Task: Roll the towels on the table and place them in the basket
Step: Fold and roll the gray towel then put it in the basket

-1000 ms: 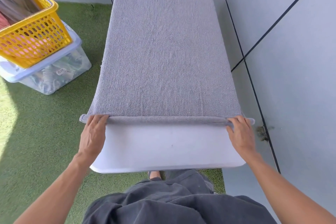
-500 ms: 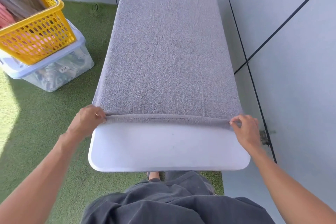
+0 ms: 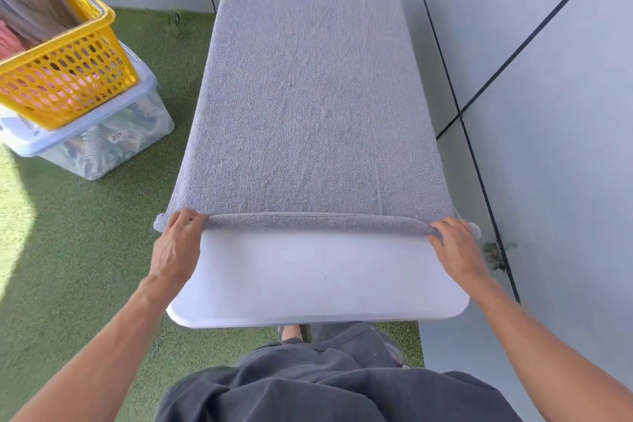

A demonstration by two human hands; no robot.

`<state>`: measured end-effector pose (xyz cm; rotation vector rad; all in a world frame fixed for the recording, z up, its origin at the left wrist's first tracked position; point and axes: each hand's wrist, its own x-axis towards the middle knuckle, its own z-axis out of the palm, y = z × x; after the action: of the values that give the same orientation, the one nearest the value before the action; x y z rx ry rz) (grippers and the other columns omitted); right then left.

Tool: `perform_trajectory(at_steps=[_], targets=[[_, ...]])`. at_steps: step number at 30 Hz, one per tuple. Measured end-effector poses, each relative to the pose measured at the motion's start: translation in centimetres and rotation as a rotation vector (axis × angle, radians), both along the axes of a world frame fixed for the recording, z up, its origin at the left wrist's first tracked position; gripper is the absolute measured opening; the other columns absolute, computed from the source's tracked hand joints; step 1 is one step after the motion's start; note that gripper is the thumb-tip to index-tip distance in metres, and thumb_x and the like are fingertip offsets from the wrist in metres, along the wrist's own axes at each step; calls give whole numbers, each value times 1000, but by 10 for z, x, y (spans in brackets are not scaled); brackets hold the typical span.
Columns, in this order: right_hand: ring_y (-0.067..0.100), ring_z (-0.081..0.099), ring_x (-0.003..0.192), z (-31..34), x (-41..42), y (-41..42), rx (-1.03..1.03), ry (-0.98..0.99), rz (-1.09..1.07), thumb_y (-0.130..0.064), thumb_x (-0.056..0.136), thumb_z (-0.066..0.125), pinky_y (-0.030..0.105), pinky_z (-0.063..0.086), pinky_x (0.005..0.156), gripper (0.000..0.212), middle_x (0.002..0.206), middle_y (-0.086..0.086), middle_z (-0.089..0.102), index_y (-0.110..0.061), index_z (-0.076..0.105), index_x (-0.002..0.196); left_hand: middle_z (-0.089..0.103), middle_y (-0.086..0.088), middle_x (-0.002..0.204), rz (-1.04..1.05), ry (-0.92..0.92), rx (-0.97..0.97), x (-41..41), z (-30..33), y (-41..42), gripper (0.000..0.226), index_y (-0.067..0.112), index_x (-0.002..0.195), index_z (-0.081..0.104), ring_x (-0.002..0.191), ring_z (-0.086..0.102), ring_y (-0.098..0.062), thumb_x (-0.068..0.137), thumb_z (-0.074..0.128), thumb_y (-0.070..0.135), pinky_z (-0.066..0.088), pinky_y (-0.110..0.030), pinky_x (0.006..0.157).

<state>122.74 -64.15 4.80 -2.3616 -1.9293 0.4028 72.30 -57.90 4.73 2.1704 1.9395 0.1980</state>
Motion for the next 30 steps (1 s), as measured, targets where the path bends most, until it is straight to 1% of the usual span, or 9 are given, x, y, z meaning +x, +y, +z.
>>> perform_trajectory(at_steps=[3, 5, 7, 11, 14, 17, 23, 26, 30], targets=[[34, 57, 95, 11, 15, 4, -167, 25, 82, -15, 90, 64, 41, 41, 88, 16, 96, 10, 65, -6, 70, 101, 60, -7, 93, -68, 24, -79, -13, -3, 3, 20, 7, 101, 66, 94, 54, -31, 90, 54, -4, 52, -47, 66], [28, 56, 86, 23, 18, 3, -303, 93, 105, -18, 91, 63, 35, 42, 76, 8, 83, 1, 62, -20, 68, 86, 61, -4, 93, -89, 14, -172, -24, -5, 3, 19, 9, 100, 67, 95, 56, -30, 92, 51, 1, 51, -47, 74], [23, 54, 77, 28, 18, 3, -374, 199, 52, -16, 90, 64, 26, 36, 64, 21, 73, -5, 56, -27, 58, 74, 63, -2, 103, -44, -12, -298, -27, 0, 7, 24, 15, 109, 68, 98, 59, -25, 95, 50, 7, 51, -42, 80], [20, 60, 83, 20, 13, 2, -180, 380, -216, -13, 81, 74, 29, 43, 72, 20, 90, 1, 62, -23, 61, 92, 61, -3, 108, 128, -234, -271, -21, 12, 16, 24, 15, 114, 65, 95, 61, -24, 92, 59, 8, 51, -39, 79], [27, 53, 97, 7, 0, -13, 36, 161, -180, -11, 81, 73, 36, 40, 87, 13, 99, 3, 55, -19, 68, 90, 56, -5, 96, 38, -123, 5, -11, 14, 8, 11, 7, 94, 69, 90, 50, -27, 85, 68, 3, 47, -42, 67], [30, 45, 95, 1, -13, -28, 200, -110, -97, -12, 82, 72, 40, 37, 88, 10, 102, 5, 55, -15, 74, 92, 58, -11, 91, -44, -24, 149, -4, 3, -12, 13, 1, 93, 67, 81, 47, -27, 82, 68, -6, 46, -40, 59], [33, 46, 114, -18, -15, -34, 30, 28, -64, -17, 81, 75, 44, 35, 106, 50, 117, 11, 50, 1, 58, 126, 51, -17, 115, -63, -54, 107, 5, -11, -33, 41, 1, 118, 54, 97, 50, -35, 80, 65, -7, 56, -46, 71], [38, 51, 109, -13, -11, -19, -12, 73, -92, -4, 85, 68, 46, 37, 102, 36, 112, 15, 56, 4, 62, 119, 57, -13, 107, -45, -41, 84, 3, -8, -16, 36, 1, 113, 57, 96, 53, -33, 81, 61, -14, 55, -45, 67], [34, 54, 101, -1, 2, -13, -78, 111, -18, -5, 90, 61, 41, 40, 91, 22, 101, 12, 61, 2, 66, 110, 63, -8, 102, -94, -20, -53, -15, -5, 4, 23, 6, 110, 65, 98, 56, -31, 91, 53, -1, 53, -46, 71]])
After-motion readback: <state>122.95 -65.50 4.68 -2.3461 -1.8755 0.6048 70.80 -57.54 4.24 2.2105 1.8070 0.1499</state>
